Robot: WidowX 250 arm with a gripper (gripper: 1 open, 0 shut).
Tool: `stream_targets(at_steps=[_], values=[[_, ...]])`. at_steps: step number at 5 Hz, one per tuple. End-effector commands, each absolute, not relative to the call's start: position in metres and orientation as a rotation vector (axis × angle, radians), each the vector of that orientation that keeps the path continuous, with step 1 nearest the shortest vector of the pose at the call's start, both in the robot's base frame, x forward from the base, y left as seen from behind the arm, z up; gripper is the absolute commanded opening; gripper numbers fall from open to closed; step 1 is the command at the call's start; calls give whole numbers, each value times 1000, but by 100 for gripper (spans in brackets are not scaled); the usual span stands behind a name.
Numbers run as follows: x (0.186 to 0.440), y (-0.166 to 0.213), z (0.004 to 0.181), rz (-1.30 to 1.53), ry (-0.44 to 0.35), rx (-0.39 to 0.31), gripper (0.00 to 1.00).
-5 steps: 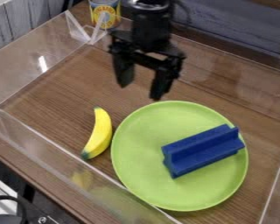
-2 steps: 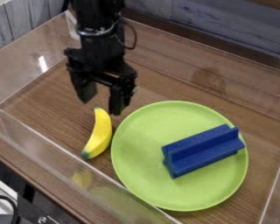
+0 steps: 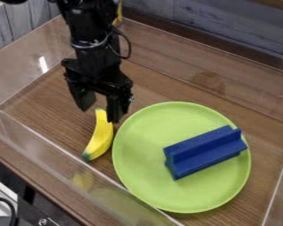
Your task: Put the banana in the green plate
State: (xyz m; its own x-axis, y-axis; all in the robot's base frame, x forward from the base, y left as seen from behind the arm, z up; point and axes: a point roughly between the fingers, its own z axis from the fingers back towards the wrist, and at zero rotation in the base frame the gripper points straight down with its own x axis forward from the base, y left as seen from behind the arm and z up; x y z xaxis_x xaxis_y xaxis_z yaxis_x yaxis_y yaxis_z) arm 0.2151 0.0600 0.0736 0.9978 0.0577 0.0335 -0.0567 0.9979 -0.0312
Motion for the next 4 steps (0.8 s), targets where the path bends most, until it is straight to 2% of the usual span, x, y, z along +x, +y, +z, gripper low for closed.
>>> stream_targets(at_steps=[1,4], values=[[217,63,70,64,-54,-38,100],[220,70,41,68,-61,-76,100]])
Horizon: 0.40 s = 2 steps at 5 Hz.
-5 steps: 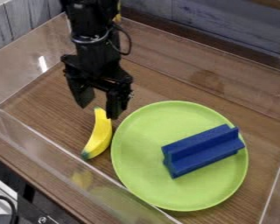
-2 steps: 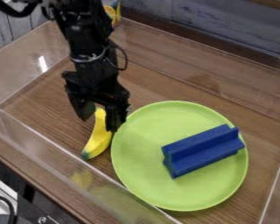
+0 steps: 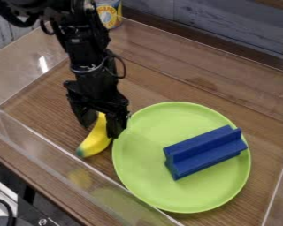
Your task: Put the banana in the green plate
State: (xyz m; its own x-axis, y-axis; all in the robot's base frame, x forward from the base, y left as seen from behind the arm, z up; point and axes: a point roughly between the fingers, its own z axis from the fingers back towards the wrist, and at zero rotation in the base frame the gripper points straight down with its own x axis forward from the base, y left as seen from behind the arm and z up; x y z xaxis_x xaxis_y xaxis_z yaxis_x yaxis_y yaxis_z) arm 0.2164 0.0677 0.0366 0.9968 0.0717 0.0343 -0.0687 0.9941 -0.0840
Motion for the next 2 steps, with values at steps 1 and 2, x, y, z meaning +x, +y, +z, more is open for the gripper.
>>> stream_targets(at_steps=[1,2], values=[[220,71,34,72,-58,-81,100],[221,72,30,75,-54,-85,100]])
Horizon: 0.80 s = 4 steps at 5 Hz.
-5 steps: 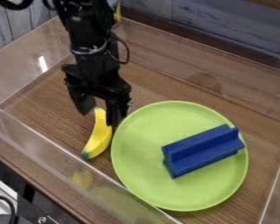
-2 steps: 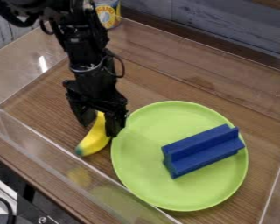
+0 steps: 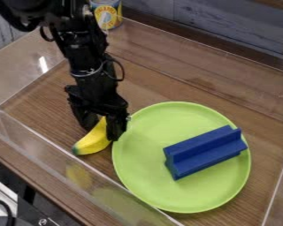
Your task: Put the banana in the green plate
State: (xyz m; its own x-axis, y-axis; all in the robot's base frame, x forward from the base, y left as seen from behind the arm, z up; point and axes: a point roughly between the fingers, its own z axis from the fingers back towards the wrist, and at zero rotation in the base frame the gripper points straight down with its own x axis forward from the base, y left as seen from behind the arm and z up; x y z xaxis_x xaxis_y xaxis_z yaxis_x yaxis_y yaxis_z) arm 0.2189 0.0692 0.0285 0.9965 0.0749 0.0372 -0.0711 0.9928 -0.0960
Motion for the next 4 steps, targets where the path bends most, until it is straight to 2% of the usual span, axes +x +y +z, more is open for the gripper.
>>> stream_targets(at_steps=[1,2,3,4], values=[[221,73,25,76,-51,-88,100],[222,73,23,74,-50,-89,0],[224,73,23,74,-45,-92,0],[225,72,23,76,-40,-97,100]])
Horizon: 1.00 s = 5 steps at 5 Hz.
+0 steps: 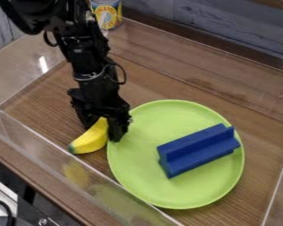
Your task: Put the banana in the green plate
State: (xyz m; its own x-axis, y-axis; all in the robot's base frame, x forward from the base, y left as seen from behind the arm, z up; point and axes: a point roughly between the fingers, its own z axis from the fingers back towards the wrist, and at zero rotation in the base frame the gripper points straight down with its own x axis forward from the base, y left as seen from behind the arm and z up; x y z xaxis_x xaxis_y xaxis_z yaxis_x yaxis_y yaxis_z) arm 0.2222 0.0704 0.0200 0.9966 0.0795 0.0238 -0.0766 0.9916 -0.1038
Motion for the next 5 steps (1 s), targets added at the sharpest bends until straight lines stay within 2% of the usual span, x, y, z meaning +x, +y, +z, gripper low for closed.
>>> stream_targets(at_steps=[1,5], values=[[225,72,22,74,-37,-99,0],[227,70,37,58,-20,-99,0]])
